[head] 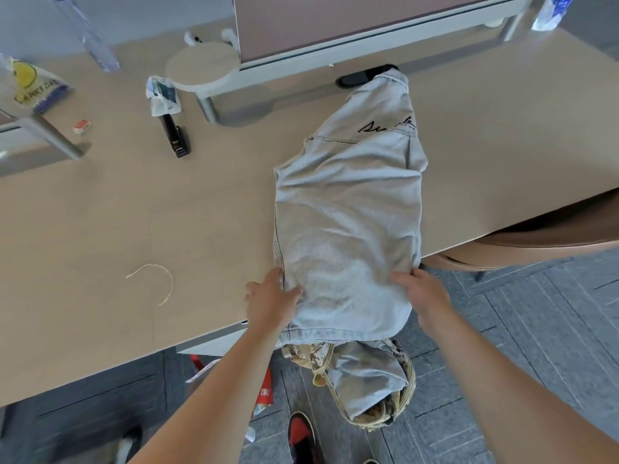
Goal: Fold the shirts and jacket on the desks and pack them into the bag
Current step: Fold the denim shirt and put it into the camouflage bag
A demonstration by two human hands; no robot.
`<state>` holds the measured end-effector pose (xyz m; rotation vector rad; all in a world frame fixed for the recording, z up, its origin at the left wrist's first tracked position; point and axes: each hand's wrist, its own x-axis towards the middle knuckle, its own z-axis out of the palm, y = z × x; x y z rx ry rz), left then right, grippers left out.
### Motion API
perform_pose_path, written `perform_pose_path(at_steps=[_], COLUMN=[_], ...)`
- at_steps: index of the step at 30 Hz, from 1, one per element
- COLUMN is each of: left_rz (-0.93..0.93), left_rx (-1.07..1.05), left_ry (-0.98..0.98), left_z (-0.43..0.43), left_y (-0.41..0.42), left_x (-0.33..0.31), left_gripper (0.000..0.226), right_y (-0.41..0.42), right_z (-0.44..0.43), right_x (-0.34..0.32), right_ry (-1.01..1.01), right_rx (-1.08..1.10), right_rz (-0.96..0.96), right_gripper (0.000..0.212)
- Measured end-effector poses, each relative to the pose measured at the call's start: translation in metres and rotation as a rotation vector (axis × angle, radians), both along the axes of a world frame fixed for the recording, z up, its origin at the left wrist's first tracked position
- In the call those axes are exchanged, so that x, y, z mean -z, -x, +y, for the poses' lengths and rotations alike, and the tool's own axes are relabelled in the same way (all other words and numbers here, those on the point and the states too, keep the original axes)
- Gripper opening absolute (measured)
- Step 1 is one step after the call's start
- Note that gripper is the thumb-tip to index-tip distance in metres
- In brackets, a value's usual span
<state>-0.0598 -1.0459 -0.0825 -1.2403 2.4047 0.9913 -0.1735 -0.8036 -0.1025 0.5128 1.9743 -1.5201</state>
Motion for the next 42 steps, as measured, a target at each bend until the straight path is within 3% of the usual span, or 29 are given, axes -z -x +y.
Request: perform_pose_path(at_steps=[3, 6, 11, 12, 19, 24, 27, 30, 34, 39, 42], left_rz=[-0.016, -0.044, 0.07, 0.105, 0.267, 0.207, 0.21, 0.275, 0.379, 0.424, 0.47], left_rx=[-0.056, -0.036, -0.074, -0.098, -0.236, -0.264, -0.307, -0.344, -0.313, -0.23, -0.217], left_ry=[-0.02, -0.055, -0.074, -0.103, -0.333, -0.344, -0.413, -0.427, -0.373, -0.332, -0.367], left_z=[0.001, 0.01, 0.021, 0.022, 0.031, 0.03, 0.028, 0.029, 0.036, 0.036, 0.034], left_y=[-0.011, -0.022, -0.037, -0.04, -0.056, -0.058, -0.057, -0.054, -0.058, -0.063, -0.063], left_x=[0.003, 0.002, 0.0, 0.002, 0.005, 0.008, 0.008, 0.013, 0.023, 0.032, 0.02], left_gripper=[0.058, 0.052, 0.052, 0.049, 0.02, 0.035, 0.051, 0.049, 0.022, 0.018, 0.016], right_y=[-0.008, -0.023, -0.043, -0.047, -0.074, -0.086, -0.083, -0.076, -0.056, -0.016, -0.013], right_z=[0.001, -0.002, 0.007, 0.011, 0.026, 0.035, 0.036, 0.033, 0.028, 0.003, 0.003], right_x=[0.002, 0.006, 0.024, 0.027, 0.04, 0.014, 0.01, 0.01, 0.037, 0.053, 0.063], right_ry=[0.156, 0.175, 0.171, 0.164, 0.132, 0.249, 0.129, -0.078, -0.144, 0.173, 0.288], right_rx=[0.008, -0.004, -0.055, -0.09, -0.222, -0.146, -0.117, -0.109, -0.096, 0.101, 0.091], right_rz=[-0.05, -0.097, -0.262, -0.293, -0.331, -0.332, -0.205, 0.039, 0.361, 0.262, 0.17], right_gripper=[0.021, 0.038, 0.097, 0.1, 0.104, 0.045, 0.058, 0.029, 0.046, 0.052, 0.078])
